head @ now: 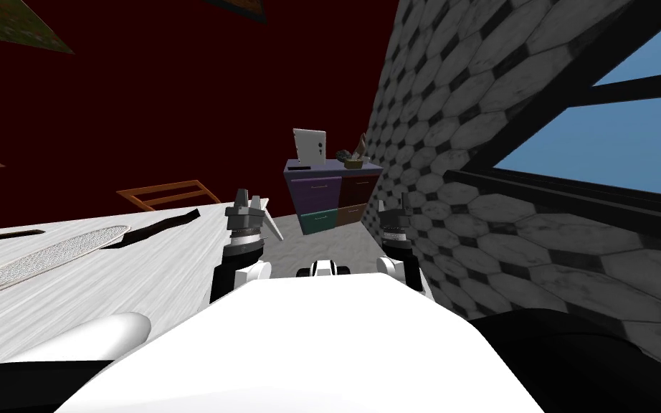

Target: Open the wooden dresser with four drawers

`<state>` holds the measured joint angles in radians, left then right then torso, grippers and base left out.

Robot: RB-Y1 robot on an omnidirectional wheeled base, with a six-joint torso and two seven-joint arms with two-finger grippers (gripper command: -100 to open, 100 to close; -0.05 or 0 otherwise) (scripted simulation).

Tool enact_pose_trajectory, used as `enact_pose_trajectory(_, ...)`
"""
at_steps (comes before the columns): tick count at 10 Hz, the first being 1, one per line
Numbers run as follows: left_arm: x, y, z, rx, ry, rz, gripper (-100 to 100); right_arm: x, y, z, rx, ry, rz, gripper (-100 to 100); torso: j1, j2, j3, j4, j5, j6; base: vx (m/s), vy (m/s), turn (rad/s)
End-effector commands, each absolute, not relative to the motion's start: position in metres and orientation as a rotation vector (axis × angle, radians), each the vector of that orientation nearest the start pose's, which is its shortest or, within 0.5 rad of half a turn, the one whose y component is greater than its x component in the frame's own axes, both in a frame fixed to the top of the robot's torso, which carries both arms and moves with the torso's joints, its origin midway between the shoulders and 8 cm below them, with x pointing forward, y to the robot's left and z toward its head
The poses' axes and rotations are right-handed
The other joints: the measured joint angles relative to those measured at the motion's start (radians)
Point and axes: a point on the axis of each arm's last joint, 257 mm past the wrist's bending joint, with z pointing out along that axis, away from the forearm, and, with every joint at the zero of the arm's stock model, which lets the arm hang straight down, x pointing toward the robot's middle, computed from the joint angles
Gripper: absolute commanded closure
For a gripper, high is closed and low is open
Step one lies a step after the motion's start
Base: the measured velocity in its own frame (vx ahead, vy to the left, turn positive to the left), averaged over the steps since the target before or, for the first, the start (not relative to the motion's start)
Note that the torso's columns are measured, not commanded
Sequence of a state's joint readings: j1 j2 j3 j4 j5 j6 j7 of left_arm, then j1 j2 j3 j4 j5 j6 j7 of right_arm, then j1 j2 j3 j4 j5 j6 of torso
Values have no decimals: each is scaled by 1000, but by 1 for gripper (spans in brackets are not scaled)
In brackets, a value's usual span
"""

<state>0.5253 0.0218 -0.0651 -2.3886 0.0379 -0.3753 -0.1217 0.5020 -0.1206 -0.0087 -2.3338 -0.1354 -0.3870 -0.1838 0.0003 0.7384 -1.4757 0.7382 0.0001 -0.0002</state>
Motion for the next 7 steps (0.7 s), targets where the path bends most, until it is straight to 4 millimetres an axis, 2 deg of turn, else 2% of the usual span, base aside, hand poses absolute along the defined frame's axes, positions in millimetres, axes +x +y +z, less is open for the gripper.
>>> enact_pose_trajectory(1, 343, 261, 40, -657, 671, -1265, 0, 355, -283, 22, 826, 604, 1631, -100, -1, 0, 0, 0, 0, 1, 45, 12, 83)
enact_pose_trajectory(7, 343, 261, 40, -657, 671, -1265, 0, 360, -284, 12, 927, 536, 1821, -100, -1, 0, 0, 0, 0, 0, 41, 9, 84)
